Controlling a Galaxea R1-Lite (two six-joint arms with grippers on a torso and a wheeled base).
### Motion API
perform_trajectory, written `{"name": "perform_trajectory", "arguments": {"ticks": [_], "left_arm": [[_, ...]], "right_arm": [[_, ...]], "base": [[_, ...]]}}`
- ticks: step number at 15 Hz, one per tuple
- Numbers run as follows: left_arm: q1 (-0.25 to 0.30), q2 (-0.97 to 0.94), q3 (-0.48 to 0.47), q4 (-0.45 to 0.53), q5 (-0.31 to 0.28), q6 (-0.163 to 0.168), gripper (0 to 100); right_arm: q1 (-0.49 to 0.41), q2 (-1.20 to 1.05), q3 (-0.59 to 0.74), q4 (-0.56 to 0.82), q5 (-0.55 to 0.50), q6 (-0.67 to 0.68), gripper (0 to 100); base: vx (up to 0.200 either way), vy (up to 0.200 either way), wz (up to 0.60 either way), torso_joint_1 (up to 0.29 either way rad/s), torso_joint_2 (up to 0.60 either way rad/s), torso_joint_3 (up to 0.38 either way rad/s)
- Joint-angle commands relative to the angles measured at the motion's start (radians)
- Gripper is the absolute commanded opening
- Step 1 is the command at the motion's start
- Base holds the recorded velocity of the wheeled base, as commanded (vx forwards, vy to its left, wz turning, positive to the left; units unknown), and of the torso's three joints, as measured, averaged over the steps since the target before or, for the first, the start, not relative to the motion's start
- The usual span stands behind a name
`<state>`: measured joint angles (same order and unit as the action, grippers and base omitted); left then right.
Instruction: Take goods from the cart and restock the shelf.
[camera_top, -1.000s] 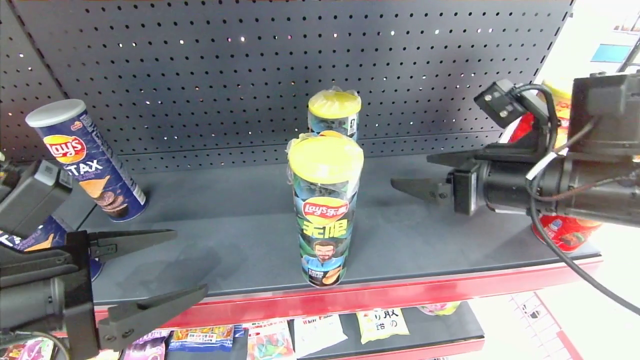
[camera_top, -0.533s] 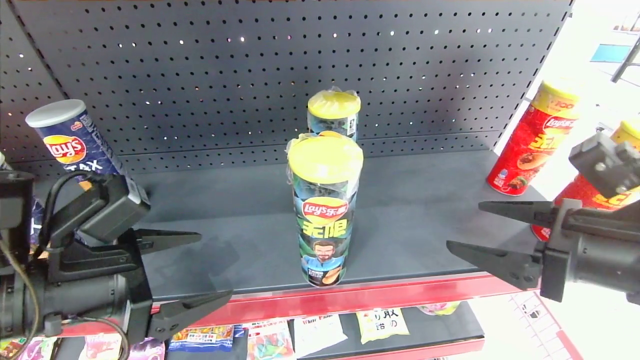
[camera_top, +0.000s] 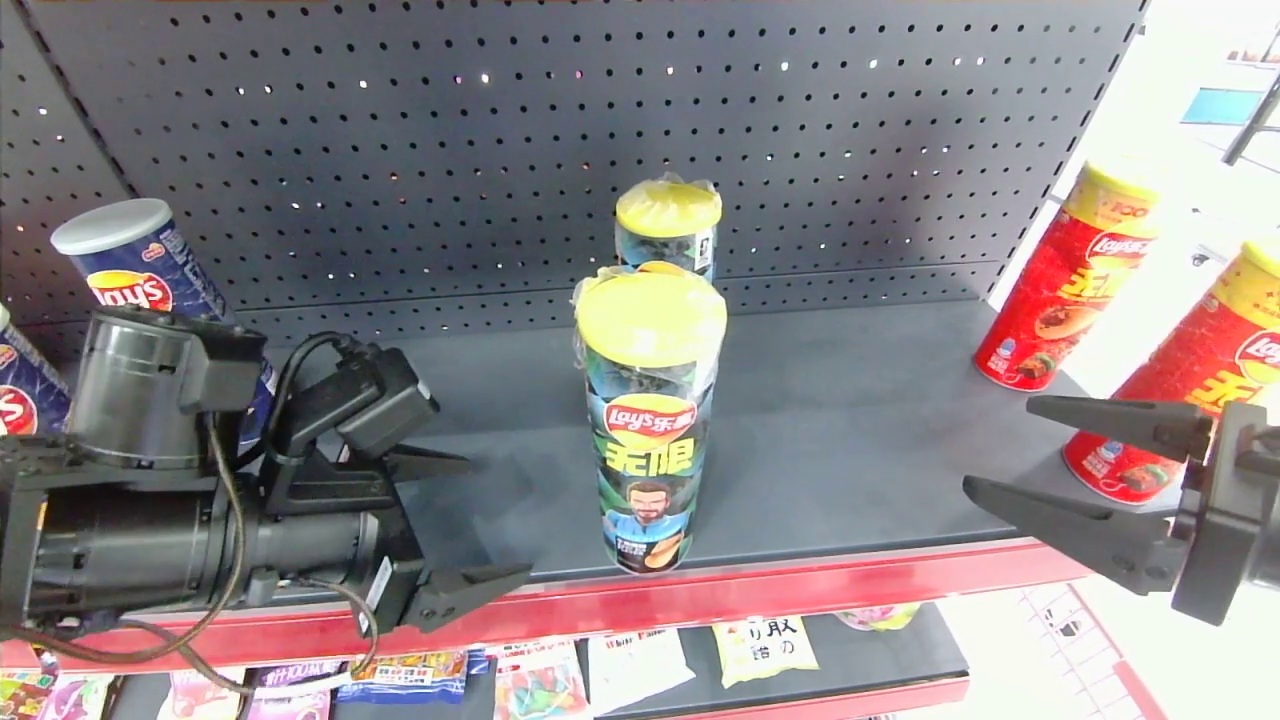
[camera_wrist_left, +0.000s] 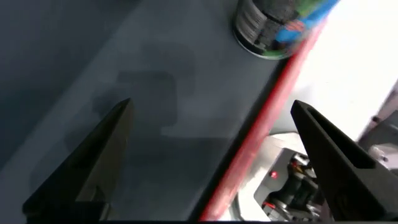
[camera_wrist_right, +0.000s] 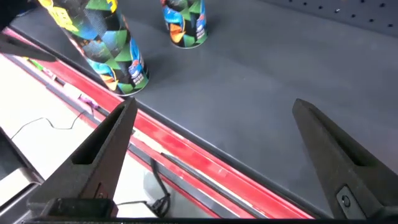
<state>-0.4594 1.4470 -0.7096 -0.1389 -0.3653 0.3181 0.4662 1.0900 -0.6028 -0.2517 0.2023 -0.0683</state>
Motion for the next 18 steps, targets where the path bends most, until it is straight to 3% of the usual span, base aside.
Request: {"name": "perform_trajectory", "arguments": {"ticks": [1, 4, 18], "left_arm": [[-0.025, 0.062, -0.034, 0.002, 0.022, 0.003, 100], [-0.047, 0.107, -0.06, 0.001, 0.028, 0.003, 100], [-0.051, 0.21, -0.191, -0.001, 0.045, 0.004, 100]], "right_arm": [[-0.011, -0.007, 0.0, 0.0, 0.0, -0.001, 100], [-0.017, -0.007, -0.002, -0.001, 0.0, -0.001, 100], [-0.017, -0.005, -0.006, -0.001, 0.0, 0.007, 100]], "base": [[0.0, 0.0, 0.0, 0.0, 0.0, 0.0], [0.0, 0.0, 0.0, 0.0, 0.0, 0.0], [0.0, 0.0, 0.0, 0.0, 0.0, 0.0]]}}
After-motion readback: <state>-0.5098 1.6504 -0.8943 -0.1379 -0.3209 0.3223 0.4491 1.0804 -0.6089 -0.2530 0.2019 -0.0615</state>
